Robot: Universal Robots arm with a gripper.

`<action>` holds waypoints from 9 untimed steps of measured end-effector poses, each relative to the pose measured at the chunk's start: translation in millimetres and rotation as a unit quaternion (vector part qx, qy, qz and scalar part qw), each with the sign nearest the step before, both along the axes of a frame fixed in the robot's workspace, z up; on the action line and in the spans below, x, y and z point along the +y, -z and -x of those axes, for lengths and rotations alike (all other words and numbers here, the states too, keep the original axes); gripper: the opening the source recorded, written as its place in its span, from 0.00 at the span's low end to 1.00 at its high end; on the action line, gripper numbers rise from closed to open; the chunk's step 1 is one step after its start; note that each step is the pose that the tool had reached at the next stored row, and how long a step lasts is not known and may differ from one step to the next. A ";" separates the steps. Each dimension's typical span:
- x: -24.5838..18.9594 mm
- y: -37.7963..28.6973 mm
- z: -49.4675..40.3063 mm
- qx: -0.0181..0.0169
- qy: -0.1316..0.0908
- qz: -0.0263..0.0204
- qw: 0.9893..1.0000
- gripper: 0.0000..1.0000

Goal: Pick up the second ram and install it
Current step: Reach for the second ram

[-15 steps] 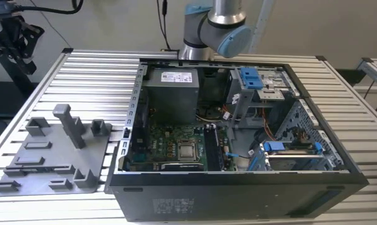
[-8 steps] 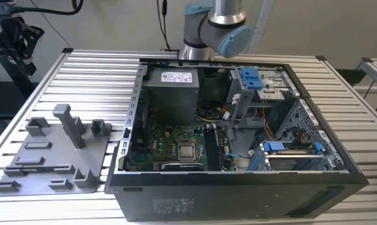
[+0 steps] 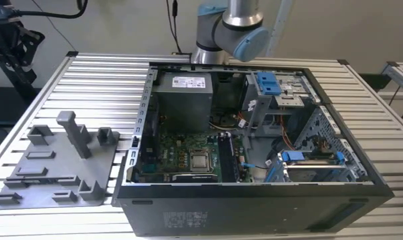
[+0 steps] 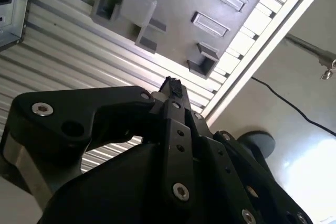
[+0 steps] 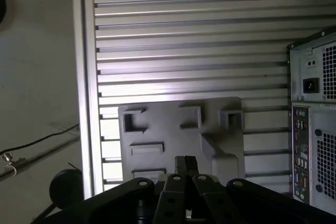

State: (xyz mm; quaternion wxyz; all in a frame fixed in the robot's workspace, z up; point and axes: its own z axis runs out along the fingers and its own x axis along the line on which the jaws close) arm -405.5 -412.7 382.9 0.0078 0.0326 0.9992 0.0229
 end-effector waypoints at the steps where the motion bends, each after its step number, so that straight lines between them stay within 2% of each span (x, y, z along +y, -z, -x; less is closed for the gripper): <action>1: -2.7 0.0 0.0 0.001 0.000 0.000 1.000 0.11; 3: -7.9 0.1 -0.1 0.002 0.000 0.000 1.000 0.11; 9: -19.5 1.1 -3.2 0.004 0.000 0.000 1.000 0.11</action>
